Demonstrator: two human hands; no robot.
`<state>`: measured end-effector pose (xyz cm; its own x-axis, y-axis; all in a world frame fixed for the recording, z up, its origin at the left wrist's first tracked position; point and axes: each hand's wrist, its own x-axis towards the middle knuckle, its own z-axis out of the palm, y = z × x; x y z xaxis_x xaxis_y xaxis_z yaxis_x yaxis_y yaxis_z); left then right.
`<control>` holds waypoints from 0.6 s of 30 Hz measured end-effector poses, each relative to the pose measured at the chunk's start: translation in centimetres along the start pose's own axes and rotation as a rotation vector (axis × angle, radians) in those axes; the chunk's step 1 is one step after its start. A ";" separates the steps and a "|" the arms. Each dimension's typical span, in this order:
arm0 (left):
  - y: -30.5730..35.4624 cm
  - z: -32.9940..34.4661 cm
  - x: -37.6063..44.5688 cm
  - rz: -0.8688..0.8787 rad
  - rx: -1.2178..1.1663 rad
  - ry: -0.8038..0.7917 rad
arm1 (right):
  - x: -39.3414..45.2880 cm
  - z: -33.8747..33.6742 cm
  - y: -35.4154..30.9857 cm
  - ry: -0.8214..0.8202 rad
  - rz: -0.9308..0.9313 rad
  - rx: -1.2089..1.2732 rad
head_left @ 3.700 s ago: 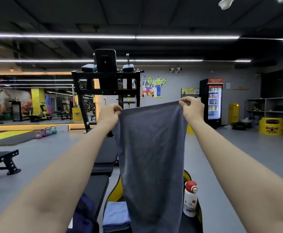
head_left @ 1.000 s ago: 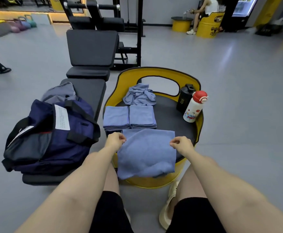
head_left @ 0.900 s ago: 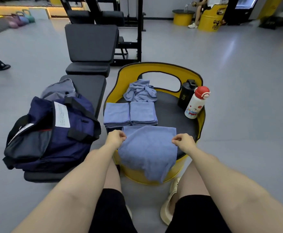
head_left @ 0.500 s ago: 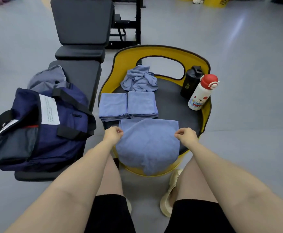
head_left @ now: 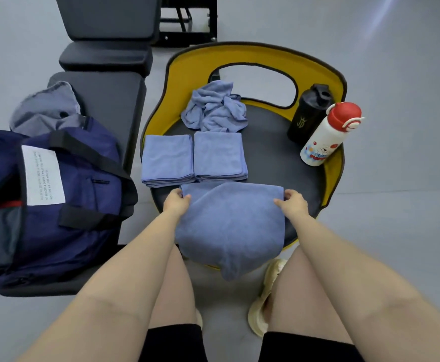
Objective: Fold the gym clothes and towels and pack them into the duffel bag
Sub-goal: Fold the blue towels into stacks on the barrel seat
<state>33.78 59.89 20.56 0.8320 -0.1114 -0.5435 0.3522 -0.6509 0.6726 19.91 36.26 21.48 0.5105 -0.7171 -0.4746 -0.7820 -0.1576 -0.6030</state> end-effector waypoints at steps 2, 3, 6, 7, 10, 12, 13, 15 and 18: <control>0.0 0.2 0.4 -0.025 -0.081 0.003 | 0.4 0.4 -0.2 -0.009 0.010 0.032; 0.0 0.3 0.5 -0.036 -0.127 -0.012 | 0.5 0.5 -0.4 -0.003 0.018 0.053; -0.4 0.3 0.4 -0.017 -0.152 -0.025 | 0.7 0.5 -0.7 0.045 0.060 0.127; -0.4 0.3 0.2 0.004 -0.149 -0.014 | 0.6 0.4 -0.7 0.068 0.074 0.165; -0.1 -0.2 -0.7 0.048 -0.184 0.057 | 0.2 0.0 -0.8 0.136 0.081 0.283; 0.2 -0.9 -1.4 0.063 -0.200 0.094 | -0.3 -0.4 -0.9 0.164 0.067 0.342; 0.3 -1.2 -1.6 0.071 -0.221 0.103 | -0.6 -0.6 -0.9 0.175 0.060 0.378; 0.4 -2.0 -2.0 0.085 -0.290 0.121 | -1.4 -1.2 -0.9 0.189 0.039 0.430; 1.5 -3.2 -2.8 0.117 -0.338 0.141 | -2.7 -2.1 -1.0 0.216 -0.026 0.435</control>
<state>33.39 61.64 24.68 0.9175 -0.0501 -0.3947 0.3533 -0.3533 0.8662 18.57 36.97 24.73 0.4065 -0.8483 -0.3394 -0.5241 0.0878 -0.8471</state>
